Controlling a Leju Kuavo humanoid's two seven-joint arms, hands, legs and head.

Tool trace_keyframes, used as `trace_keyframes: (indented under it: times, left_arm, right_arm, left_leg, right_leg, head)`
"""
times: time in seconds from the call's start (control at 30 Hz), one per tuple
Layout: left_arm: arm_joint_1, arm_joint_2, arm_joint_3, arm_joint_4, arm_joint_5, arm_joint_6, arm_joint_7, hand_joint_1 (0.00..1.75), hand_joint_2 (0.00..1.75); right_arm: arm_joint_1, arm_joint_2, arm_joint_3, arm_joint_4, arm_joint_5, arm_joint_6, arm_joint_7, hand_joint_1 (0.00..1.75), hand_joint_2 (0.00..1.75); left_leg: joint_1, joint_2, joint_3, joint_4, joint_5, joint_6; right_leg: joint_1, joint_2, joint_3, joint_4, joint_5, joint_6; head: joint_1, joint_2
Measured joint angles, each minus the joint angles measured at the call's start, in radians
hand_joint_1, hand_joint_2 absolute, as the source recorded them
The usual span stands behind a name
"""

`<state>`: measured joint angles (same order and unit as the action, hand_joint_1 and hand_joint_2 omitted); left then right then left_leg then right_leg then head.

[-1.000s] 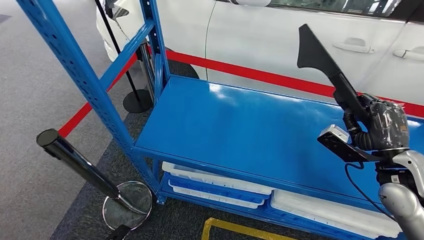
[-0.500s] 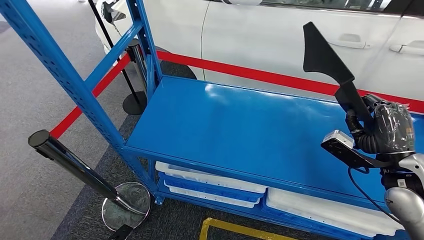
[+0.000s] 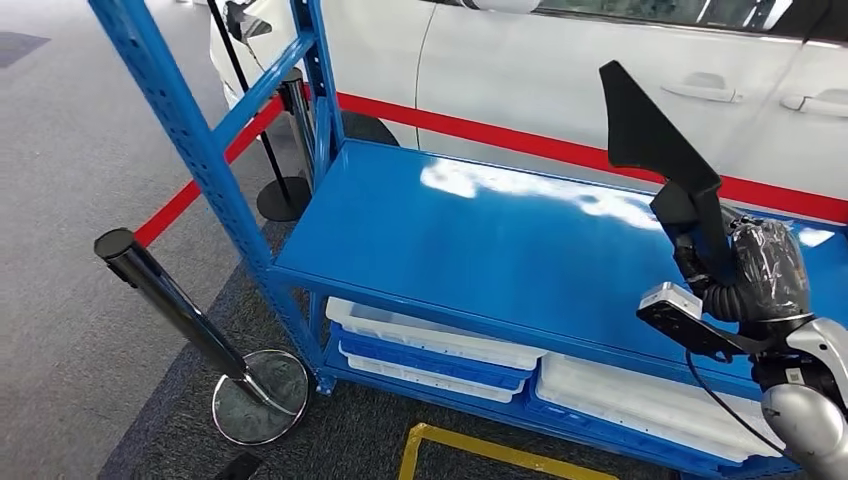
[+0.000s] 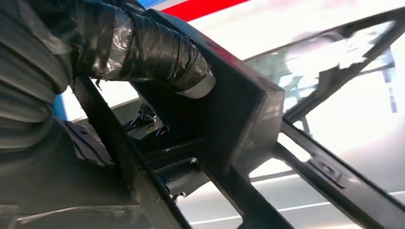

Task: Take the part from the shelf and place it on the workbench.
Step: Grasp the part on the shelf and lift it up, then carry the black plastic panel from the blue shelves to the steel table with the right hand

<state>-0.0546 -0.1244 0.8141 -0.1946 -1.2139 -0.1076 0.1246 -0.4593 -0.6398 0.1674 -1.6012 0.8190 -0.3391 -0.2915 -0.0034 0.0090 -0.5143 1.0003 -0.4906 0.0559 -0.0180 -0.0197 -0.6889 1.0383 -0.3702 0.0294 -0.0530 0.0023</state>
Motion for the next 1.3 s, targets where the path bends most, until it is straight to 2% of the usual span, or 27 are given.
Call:
trace_keyframes:
  times: [0.03, 0.1, 0.13, 0.17, 0.2, 0.23, 0.3, 0.37, 0.43, 0.5, 0.57, 0.63, 0.67, 0.7, 0.73, 0.8, 0.87, 0.9, 0.97, 1.0, 1.07, 1.1, 1.13, 1.17, 1.2, 1.23, 1.3]
  left_arm:
    - [0.002, 0.0, 0.0, 0.0, -0.001, -0.003, 0.007, 0.0, 1.75]
    - [0.007, 0.0, 0.0, 0.0, -0.003, -0.006, 0.019, 0.0, 1.75]
    - [0.01, 0.0, 0.0, 0.0, -0.004, -0.006, 0.021, 0.0, 1.75]
    - [0.012, 0.0, 0.0, 0.0, -0.004, -0.007, 0.023, 0.0, 1.75]
    - [0.013, 0.0, 0.0, 0.0, -0.006, -0.008, 0.024, 0.0, 1.75]
    - [0.014, 0.0, 0.0, 0.0, -0.007, -0.01, 0.025, 0.0, 1.75]
    - [0.014, -0.001, 0.0, 0.0, -0.009, -0.013, 0.025, 0.0, 1.75]
    - [0.014, -0.003, 0.0, 0.0, -0.01, -0.016, 0.026, 0.0, 1.75]
    - [0.017, -0.003, 0.0, 0.0, -0.011, -0.017, 0.027, 0.0, 1.75]
    - [0.021, -0.003, 0.0, 0.0, -0.012, -0.017, 0.028, 0.0, 1.75]
    - [0.022, -0.004, 0.0, 0.0, -0.014, -0.016, 0.028, 0.0, 1.75]
    - [0.02, -0.003, 0.0, 0.0, -0.014, -0.015, 0.028, 0.0, 1.75]
    - [0.02, -0.003, 0.0, 0.0, -0.014, -0.014, 0.028, 0.0, 1.75]
    - [0.02, -0.003, 0.0, 0.0, -0.014, -0.014, 0.028, 0.0, 1.75]
    - [0.02, -0.003, 0.0, 0.0, -0.015, -0.014, 0.028, 0.0, 1.75]
    - [0.017, -0.003, 0.0, 0.0, -0.015, -0.014, 0.028, 0.0, 1.75]
    - [0.014, -0.002, 0.0, 0.0, -0.017, -0.013, 0.029, 0.0, 1.75]
    - [0.013, -0.002, 0.0, 0.0, -0.018, -0.013, 0.029, 0.0, 1.75]
    - [0.016, -0.001, 0.0, 0.0, -0.019, -0.014, 0.03, 0.0, 1.75]
    - [0.017, -0.001, 0.0, 0.0, -0.019, -0.014, 0.031, 0.0, 1.75]
    - [0.018, -0.001, 0.0, 0.0, -0.02, -0.015, 0.031, 0.0, 1.75]
    - [0.017, -0.002, 0.0, 0.0, -0.02, -0.015, 0.031, 0.0, 1.75]
    - [0.017, -0.002, 0.0, 0.0, -0.02, -0.015, 0.031, 0.0, 1.75]
    - [0.017, -0.001, 0.0, 0.0, -0.02, -0.015, 0.03, 0.0, 1.75]
    - [0.018, -0.001, 0.0, 0.0, -0.02, -0.015, 0.03, 0.0, 1.75]
    - [0.018, -0.001, 0.0, 0.0, -0.021, -0.015, 0.029, 0.0, 1.75]
    - [0.018, -0.003, 0.0, 0.0, -0.022, -0.016, 0.027, 0.0, 1.75]
  right_arm:
    - [0.005, 0.0, -0.001, 0.001, -0.01, 0.0, -0.009, 1.75, 1.75]
    - [0.016, 0.0, -0.005, 0.005, -0.026, 0.0, -0.023, 1.75, 1.75]
    - [0.024, 0.0, -0.006, 0.006, -0.032, -0.001, -0.028, 1.75, 1.75]
    - [0.032, 0.0, -0.007, 0.007, -0.037, -0.001, -0.033, 1.75, 1.75]
    - [0.039, 0.0, -0.007, 0.007, -0.043, -0.001, -0.038, 1.75, 1.75]
    - [0.044, 0.0, -0.008, 0.007, -0.048, -0.001, -0.042, 1.75, 1.75]
    - [0.052, 0.0, -0.012, 0.004, -0.058, -0.001, -0.05, 1.75, 1.75]
    - [0.059, 0.0, -0.019, 0.0, -0.062, -0.001, -0.056, 1.75, 1.75]
    - [0.066, 0.001, -0.023, -0.002, -0.063, -0.001, -0.059, 1.75, 1.75]
    - [0.072, 0.003, -0.025, -0.003, -0.06, -0.002, -0.061, 1.75, 1.75]
    - [0.08, 0.005, -0.025, -0.006, -0.057, -0.003, -0.063, 1.75, 1.75]
    - [0.088, 0.006, -0.027, -0.007, -0.055, -0.003, -0.064, 1.75, 1.75]
    - [0.092, 0.006, -0.027, -0.007, -0.054, -0.003, -0.064, 1.75, 1.75]
    - [0.095, 0.006, -0.028, -0.007, -0.054, -0.003, -0.064, 1.75, 1.75]
    - [0.097, 0.006, -0.028, -0.007, -0.054, -0.003, -0.064, 1.75, 1.75]
    - [0.099, 0.006, -0.031, -0.009, -0.054, -0.002, -0.063, 1.75, 1.75]
    - [0.1, 0.004, -0.039, -0.012, -0.057, 0.002, -0.06, 1.75, 1.75]
    - [0.1, 0.004, -0.043, -0.014, -0.059, 0.006, -0.059, 1.75, 1.75]
    - [0.099, 0.004, -0.046, -0.014, -0.064, 0.015, -0.057, 1.75, 1.75]
    - [0.099, 0.004, -0.046, -0.014, -0.065, 0.017, -0.057, 1.75, 1.75]
    - [0.1, 0.004, -0.048, -0.012, -0.067, 0.019, -0.057, 1.75, 1.75]
    - [0.101, 0.004, -0.05, -0.012, -0.068, 0.019, -0.056, 1.75, 1.75]
    - [0.101, 0.004, -0.052, -0.011, -0.068, 0.019, -0.056, 1.75, 1.75]
    - [0.102, 0.004, -0.053, -0.01, -0.068, 0.019, -0.056, 1.75, 1.75]
    - [0.102, 0.004, -0.054, -0.01, -0.068, 0.019, -0.056, 1.75, 1.75]
    - [0.103, 0.004, -0.054, -0.01, -0.068, 0.019, -0.056, 1.75, 1.75]
    - [0.1, 0.003, -0.058, -0.01, -0.068, 0.018, -0.055, 1.75, 1.75]
  left_leg:
    - [0.002, -0.005, -0.01, -0.006, 0.016, 0.005]
    - [0.004, -0.016, -0.039, -0.008, 0.044, 0.011]
    - [0.003, -0.024, -0.056, -0.006, 0.055, 0.01]
    - [0.003, -0.032, -0.073, -0.003, 0.066, 0.009]
    - [0.004, -0.041, -0.089, 0.001, 0.076, 0.007]
    - [0.004, -0.051, -0.105, 0.006, 0.085, 0.004]
    - [0.005, -0.07, -0.132, 0.017, 0.1, -0.004]
    - [0.006, -0.089, -0.147, 0.023, 0.115, -0.017]
    - [0.007, -0.11, -0.157, 0.018, 0.135, -0.031]
    - [0.006, -0.099, -0.173, 0.029, 0.121, -0.043]
    - [0.009, -0.054, -0.203, 0.105, 0.035, -0.054]
    - [0.016, -0.024, -0.231, 0.233, -0.055, -0.068]
    - [0.02, -0.019, -0.235, 0.284, -0.069, -0.075]
    - [0.024, -0.015, -0.224, 0.307, -0.058, -0.08]
    - [0.028, -0.011, -0.196, 0.296, -0.033, -0.085]
    - [0.032, 0.023, -0.092, 0.186, -0.001, -0.09]
    - [0.026, 0.058, -0.006, 0.061, -0.022, -0.08]
    - [0.021, 0.062, 0.009, 0.031, -0.033, -0.07]
    - [0.016, 0.042, -0.005, 0.021, -0.022, -0.044]
    - [0.016, 0.032, -0.014, 0.019, -0.009, -0.032]
    - [0.017, 0.014, -0.037, 0.014, 0.02, -0.012]
    - [0.014, 0.003, -0.053, 0.014, 0.035, -0.006]
    - [0.011, -0.008, -0.071, 0.015, 0.048, -0.002]
    - [0.007, -0.022, -0.089, 0.016, 0.062, 0.0]
    - [0.003, -0.035, -0.106, 0.018, 0.075, 0.002]
    - [0.0, -0.05, -0.122, 0.019, 0.087, 0.002]
    - [-0.003, -0.076, -0.147, 0.021, 0.111, 0.002]
  right_leg:
    - [-0.001, 0.004, -0.011, 0.032, -0.041, 0.005]
    - [-0.003, 0.011, -0.042, 0.148, -0.144, 0.012]
    - [-0.004, 0.012, -0.052, 0.207, -0.176, 0.016]
    - [-0.004, 0.013, -0.049, 0.243, -0.185, 0.018]
    - [-0.005, 0.014, -0.03, 0.246, -0.175, 0.018]
    - [-0.005, 0.019, 0.008, 0.214, -0.154, 0.017]
    - [-0.005, 0.052, 0.109, 0.081, -0.135, 0.008]
    - [-0.001, 0.081, 0.165, -0.005, -0.141, -0.003]
    - [0.002, 0.07, 0.164, -0.015, -0.133, -0.013]
    - [-0.002, 0.043, 0.153, -0.027, -0.113, -0.031]
    - [-0.005, 0.016, 0.132, -0.037, -0.087, -0.046]
    - [-0.003, -0.01, 0.106, -0.037, -0.066, -0.049]
    - [-0.003, -0.023, 0.092, -0.036, -0.056, -0.047]
    - [-0.004, -0.036, 0.078, -0.034, -0.046, -0.044]
    - [-0.005, -0.049, 0.064, -0.031, -0.037, -0.04]
    - [-0.006, -0.073, 0.039, -0.02, -0.023, -0.029]
    - [-0.004, -0.096, 0.025, -0.006, -0.013, -0.016]
    - [-0.003, -0.109, 0.023, -0.004, -0.006, -0.009]
    - [-0.008, -0.123, 0.024, -0.007, 0.007, 0.009]
    - [-0.013, -0.105, 0.02, -0.002, -0.006, 0.017]
    - [-0.016, -0.037, -0.003, 0.062, -0.084, 0.025]
    - [-0.014, -0.006, -0.02, 0.122, -0.139, 0.025]
    - [-0.01, 0.009, -0.035, 0.187, -0.184, 0.022]
    - [-0.006, 0.015, -0.04, 0.239, -0.209, 0.018]
    - [-0.003, 0.018, -0.032, 0.264, -0.212, 0.012]
    - [0.001, 0.019, -0.006, 0.254, -0.197, 0.005]
    - [0.011, 0.048, 0.09, 0.14, -0.159, -0.019]
  head:
    - [0.0, 0.0]
    - [0.001, 0.0]
    - [0.001, 0.0]
    - [0.0, 0.0]
    - [0.0, 0.0]
    - [0.0, 0.0]
    - [0.0, 0.0]
    - [0.001, 0.0]
    - [0.004, 0.0]
    - [0.002, 0.0]
    - [-0.005, 0.0]
    - [-0.01, 0.0]
    - [-0.01, 0.0]
    - [-0.01, 0.0]
    - [-0.01, 0.0]
    - [-0.011, 0.0]
    - [-0.01, 0.0]
    - [-0.012, 0.0]
    - [-0.013, 0.0]
    - [-0.013, 0.0]
    - [-0.01, 0.0]
    - [-0.009, 0.0]
    - [-0.008, 0.0]
    - [-0.008, 0.0]
    - [-0.008, 0.0]
    - [-0.008, 0.0]
    - [-0.008, 0.0]
